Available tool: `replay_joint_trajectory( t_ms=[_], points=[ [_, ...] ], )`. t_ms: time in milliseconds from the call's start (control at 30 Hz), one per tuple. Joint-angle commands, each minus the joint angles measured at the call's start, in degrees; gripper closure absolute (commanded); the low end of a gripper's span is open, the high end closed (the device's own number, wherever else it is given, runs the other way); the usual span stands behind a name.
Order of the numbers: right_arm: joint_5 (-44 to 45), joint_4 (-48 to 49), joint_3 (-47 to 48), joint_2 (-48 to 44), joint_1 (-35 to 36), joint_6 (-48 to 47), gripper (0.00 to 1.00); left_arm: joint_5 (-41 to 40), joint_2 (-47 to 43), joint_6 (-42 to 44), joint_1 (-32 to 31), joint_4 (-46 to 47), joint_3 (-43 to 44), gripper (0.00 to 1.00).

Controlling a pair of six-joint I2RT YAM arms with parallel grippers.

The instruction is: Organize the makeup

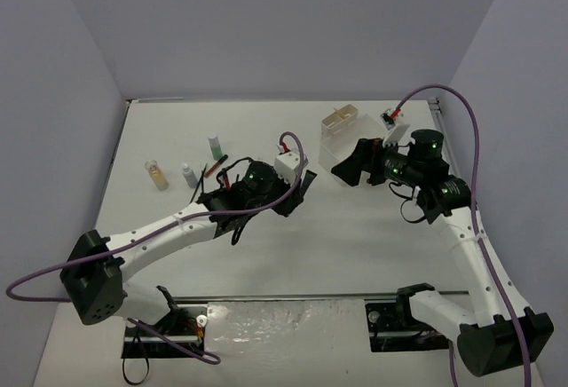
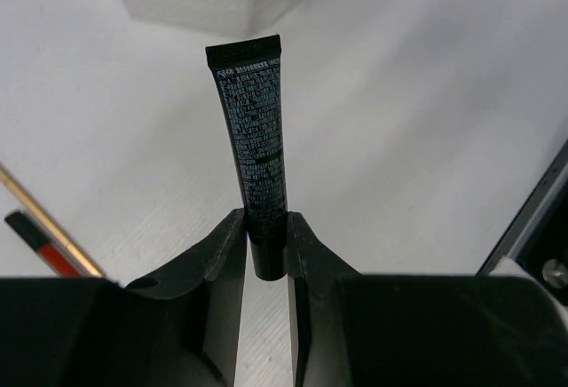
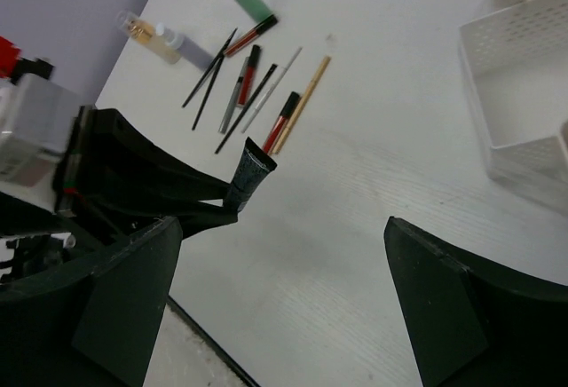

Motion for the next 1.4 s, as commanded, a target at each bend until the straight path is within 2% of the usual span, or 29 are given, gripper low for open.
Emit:
replay_joint_trajectory(
  t_ms=[0, 267, 400, 600, 667, 733, 800, 900, 1000, 1133, 1233, 1333, 1367],
  points=[
    [-12.4, 3.6, 3.7, 5.8, 1.3, -1.0, 0.07, 9.0, -4.1, 4.9, -0.6, 12.7, 1.5, 1.00],
    [-13.8, 6.1, 5.9, 9.8, 6.5, -2.3, 0.09, 17.4, -5.7, 4.4, -1.2, 14.9, 3.8, 1.00],
    [-14.1, 7.1, 5.4, 10.3, 7.4, -2.3, 0.17, 17.9, -6.2, 4.7, -1.2, 14.7, 4.4, 1.00],
    [-13.8, 7.3, 4.7, 9.9, 7.5, -2.4, 0.36, 17.9, -6.8, 4.5, -1.2, 15.5, 3.7, 1.00],
    [-13.4, 7.3, 4.2, 9.5, 7.5, -2.4, 0.46, 17.0, -7.5, 4.5, -1.2, 15.5, 3.5, 1.00],
    [-13.2, 7.3, 3.5, 9.3, 7.5, -2.4, 0.52, 16.4, -7.9, 4.7, -1.2, 15.5, 3.2, 1.00],
    [-12.7, 7.2, 3.2, 9.1, 7.5, -2.3, 0.61, 15.7, -8.2, 4.7, -1.1, 15.5, 3.1, 1.00],
    [-11.4, 7.2, 2.6, 8.7, 7.5, -2.3, 0.81, 14.9, -8.1, 4.5, -1.0, 15.3, 3.2, 1.00],
    [-10.3, 7.2, 3.0, 8.7, 7.5, -2.5, 0.93, 14.3, -7.8, 3.9, -0.9, 14.8, 3.4, 0.99],
    [-6.9, 7.0, 4.5, 9.2, 7.5, -2.9, 1.00, 12.8, -7.3, 2.8, -0.1, 13.6, 3.4, 0.80],
    [-2.1, 6.8, 5.6, 9.9, 7.4, -3.7, 1.00, 10.9, -7.5, 1.3, 1.2, 12.5, 2.9, 0.53],
    [5.0, 6.1, 7.8, 11.6, 7.2, -5.2, 1.00, 9.3, -8.2, -1.0, 3.2, 10.5, 2.1, 0.21],
    [7.4, 5.8, 9.3, 12.4, 7.1, -5.9, 1.00, 8.3, -8.6, -1.6, 3.7, 9.2, 2.1, 0.13]
  ],
)
